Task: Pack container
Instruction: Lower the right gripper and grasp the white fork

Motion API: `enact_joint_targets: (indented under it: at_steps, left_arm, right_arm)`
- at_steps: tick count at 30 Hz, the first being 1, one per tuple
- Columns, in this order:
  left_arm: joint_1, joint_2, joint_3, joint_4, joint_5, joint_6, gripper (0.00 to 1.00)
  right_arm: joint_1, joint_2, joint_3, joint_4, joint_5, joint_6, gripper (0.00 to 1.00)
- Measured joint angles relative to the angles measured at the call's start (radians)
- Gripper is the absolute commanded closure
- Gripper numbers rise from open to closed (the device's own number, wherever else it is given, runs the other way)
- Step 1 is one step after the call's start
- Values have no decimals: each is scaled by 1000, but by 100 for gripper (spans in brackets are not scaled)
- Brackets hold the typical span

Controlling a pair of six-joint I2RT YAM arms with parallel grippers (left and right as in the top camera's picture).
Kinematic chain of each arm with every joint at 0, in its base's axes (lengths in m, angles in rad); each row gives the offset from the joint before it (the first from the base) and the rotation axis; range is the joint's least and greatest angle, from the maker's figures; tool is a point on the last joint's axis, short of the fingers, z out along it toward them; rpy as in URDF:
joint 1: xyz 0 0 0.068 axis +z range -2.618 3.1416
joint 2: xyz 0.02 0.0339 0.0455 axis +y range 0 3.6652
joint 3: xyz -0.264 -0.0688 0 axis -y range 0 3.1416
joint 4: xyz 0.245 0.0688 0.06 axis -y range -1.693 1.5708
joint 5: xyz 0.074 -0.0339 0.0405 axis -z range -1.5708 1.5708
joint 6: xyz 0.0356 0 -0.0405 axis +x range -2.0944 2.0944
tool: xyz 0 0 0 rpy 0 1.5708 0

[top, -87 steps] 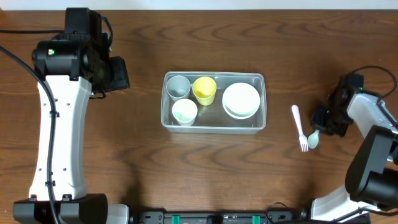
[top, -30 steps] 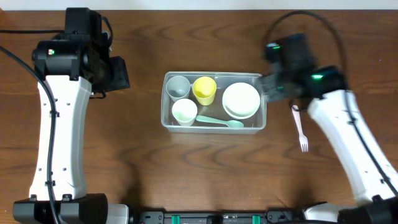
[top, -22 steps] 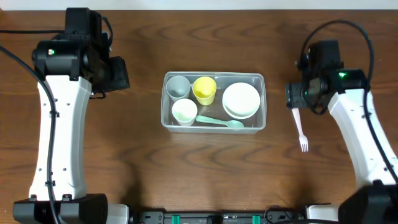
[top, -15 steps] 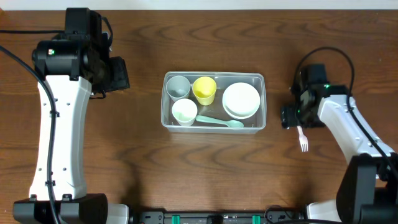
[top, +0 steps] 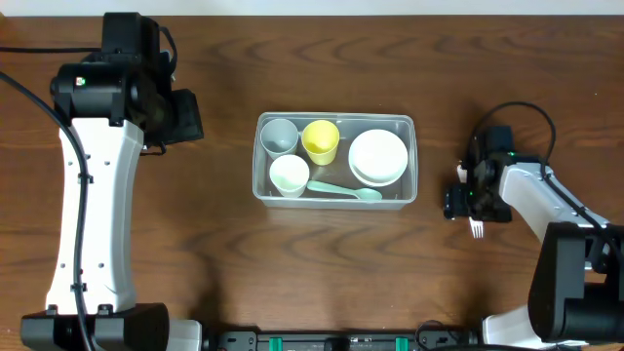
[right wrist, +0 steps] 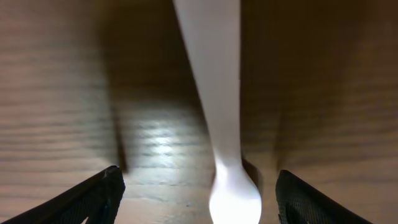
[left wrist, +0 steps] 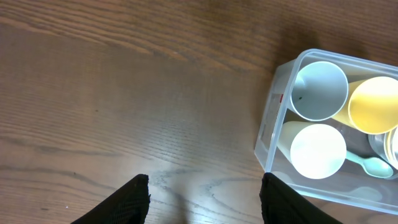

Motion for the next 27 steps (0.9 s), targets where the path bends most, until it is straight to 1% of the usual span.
enact_joint_targets:
  at_steps: [7,17,22,27]
  left_arm:
    - [0,0,0,0,0,0,42]
    - [0,0,0,-4,0,0,42]
    - [0,0,0,-7,0,0,42]
    - [0,0,0,-8,0,0,42]
  right_arm:
    - [-4,-13,-32,33,-28,8,22]
    - [-4,-21,-43,42,-31,19,40]
    - [-4,-21,-43,39,-30,19,44]
    - [-4,-22,-43,31,-30,25,45]
